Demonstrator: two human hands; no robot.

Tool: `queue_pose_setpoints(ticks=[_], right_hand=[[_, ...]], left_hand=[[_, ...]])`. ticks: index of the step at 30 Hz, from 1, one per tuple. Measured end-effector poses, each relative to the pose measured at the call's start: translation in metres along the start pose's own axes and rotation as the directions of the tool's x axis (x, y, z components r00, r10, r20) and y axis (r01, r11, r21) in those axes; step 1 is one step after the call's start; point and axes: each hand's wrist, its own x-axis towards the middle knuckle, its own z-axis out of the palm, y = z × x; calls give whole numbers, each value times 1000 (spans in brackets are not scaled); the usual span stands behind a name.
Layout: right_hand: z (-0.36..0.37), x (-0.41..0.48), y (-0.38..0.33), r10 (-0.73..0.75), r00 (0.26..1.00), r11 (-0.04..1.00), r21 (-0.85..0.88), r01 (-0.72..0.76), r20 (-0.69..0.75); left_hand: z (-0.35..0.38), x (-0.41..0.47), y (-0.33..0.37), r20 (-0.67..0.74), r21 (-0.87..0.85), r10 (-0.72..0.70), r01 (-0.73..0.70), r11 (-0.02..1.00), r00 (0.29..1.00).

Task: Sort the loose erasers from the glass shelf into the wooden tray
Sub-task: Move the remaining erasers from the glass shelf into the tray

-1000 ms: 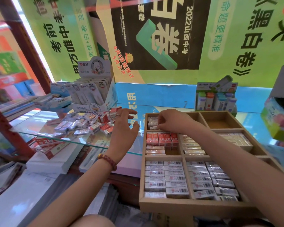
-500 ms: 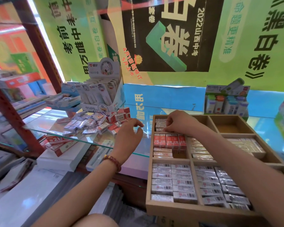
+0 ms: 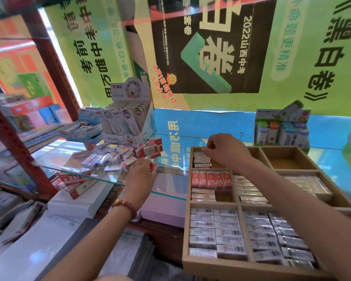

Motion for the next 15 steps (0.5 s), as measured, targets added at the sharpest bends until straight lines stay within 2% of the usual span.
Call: queue_pose_setpoints(ticks=[4, 5, 8, 9, 12, 15], right_hand=[[-1, -2, -1, -170, 981, 979, 129, 158, 90], [-1, -3, -2, -221, 968, 964, 177, 198, 122], [2, -3, -6, -325, 935, 917, 289, 275, 141], [2, -3, -7, -343, 934, 899, 324, 294, 103], [-2, -2, -7, -354, 934, 853, 391, 346, -55], [-10, -3, -6, -383, 922, 843, 385, 376, -61]], left_hand=[[-14, -5, 17, 4, -316, -112, 107, 943, 994], [-19, -6, 26, 9, -440, -140, 129, 889, 990], [-35, -4, 60, 130, -756, -175, 212, 619, 976], [-37, -4, 68, 150, -789, -154, 212, 577, 977], [-40, -6, 83, 144, -802, -86, 167, 573, 986], [-40, -8, 88, 130, -816, -31, 125, 564, 991]])
